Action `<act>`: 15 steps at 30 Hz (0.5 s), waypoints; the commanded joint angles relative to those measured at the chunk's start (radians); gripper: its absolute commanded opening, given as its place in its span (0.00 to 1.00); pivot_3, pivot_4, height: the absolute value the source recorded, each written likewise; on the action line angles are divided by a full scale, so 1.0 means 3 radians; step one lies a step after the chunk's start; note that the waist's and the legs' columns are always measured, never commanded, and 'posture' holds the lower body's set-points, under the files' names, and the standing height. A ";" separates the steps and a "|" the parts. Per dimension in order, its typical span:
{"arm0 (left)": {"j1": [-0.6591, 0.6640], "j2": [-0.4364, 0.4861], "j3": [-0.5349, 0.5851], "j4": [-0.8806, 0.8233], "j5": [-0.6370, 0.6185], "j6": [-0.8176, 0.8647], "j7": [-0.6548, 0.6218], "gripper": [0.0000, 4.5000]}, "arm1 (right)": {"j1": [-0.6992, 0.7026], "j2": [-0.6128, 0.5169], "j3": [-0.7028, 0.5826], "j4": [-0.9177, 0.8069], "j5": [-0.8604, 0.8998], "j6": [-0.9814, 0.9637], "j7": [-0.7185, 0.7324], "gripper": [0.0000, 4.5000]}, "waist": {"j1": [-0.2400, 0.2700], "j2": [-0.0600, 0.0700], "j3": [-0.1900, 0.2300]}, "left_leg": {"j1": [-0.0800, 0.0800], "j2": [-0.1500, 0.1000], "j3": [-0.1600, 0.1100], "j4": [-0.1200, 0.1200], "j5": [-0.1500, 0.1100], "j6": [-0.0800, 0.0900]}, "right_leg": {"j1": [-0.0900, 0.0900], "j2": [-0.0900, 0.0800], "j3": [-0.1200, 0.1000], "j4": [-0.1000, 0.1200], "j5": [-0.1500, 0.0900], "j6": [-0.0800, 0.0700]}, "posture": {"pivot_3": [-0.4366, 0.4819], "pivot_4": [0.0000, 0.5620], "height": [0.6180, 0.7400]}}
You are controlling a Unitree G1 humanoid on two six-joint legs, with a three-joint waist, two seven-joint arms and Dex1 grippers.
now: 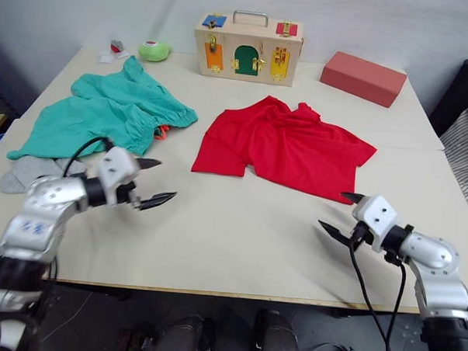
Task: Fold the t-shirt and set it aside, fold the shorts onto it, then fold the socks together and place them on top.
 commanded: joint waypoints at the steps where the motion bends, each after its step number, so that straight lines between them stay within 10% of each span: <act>1: -0.0361 -0.0117 -0.0171 0.0620 0.0216 -0.0210 -0.0026 1.00 | -0.0293 -0.0037 0.0093 0.0326 -0.0168 0.0012 -0.0028 1.00 | -0.0023 0.0000 0.0000 | -0.0001 0.0000 0.0003 0.0000 0.0001 0.0001 | -0.0002 0.0000 0.0000 0.0000 0.0000 0.0000 | 0.48 0.27 1.00; 10: -0.1236 -0.0527 -0.0390 0.2367 0.0601 -0.0979 0.0040 1.00 | -0.1068 0.0020 0.0426 0.1328 -0.0442 0.0213 0.0113 1.00 | -0.0043 -0.0004 -0.0001 | 0.0006 0.0001 0.0015 0.0019 0.0003 0.0006 | 0.0001 -0.0002 0.0002 0.0010 0.0005 0.0010 | 0.48 0.27 1.00; 15: -0.1546 -0.0661 -0.0388 0.2947 0.0736 -0.1029 0.0116 0.86 | -0.1404 0.0063 0.0534 0.1845 -0.0534 0.0058 0.0216 0.72 | -0.0041 -0.0006 -0.0003 | 0.0007 0.0001 0.0014 0.0036 -0.0002 0.0014 | 0.0008 -0.0006 0.0002 0.0013 0.0011 0.0017 | 0.48 0.27 1.00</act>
